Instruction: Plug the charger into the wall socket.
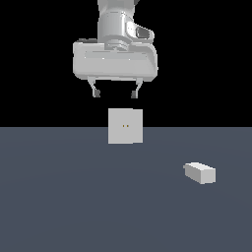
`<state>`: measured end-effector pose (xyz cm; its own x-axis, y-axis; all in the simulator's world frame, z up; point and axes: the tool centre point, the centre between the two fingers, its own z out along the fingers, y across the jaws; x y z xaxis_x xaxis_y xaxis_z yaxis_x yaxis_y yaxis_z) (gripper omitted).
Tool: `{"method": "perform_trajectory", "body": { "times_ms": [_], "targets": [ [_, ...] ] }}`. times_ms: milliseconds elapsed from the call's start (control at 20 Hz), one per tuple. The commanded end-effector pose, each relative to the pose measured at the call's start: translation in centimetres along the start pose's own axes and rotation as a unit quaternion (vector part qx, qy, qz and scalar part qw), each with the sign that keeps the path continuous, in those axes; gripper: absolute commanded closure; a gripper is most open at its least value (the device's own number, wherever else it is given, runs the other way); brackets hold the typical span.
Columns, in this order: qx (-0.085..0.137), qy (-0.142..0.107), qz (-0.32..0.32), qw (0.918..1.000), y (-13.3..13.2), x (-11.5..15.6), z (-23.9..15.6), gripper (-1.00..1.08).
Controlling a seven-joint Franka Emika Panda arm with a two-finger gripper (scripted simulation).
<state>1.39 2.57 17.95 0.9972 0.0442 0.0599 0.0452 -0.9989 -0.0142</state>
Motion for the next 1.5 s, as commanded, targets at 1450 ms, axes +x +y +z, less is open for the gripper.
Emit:
{"method": "perform_trajectory", "body": {
  "times_ms": [1450],
  "targets": [
    [0.003,0.097,-0.046,0.9942,8.8,-5.9,5.3,-0.92]
  ]
}}
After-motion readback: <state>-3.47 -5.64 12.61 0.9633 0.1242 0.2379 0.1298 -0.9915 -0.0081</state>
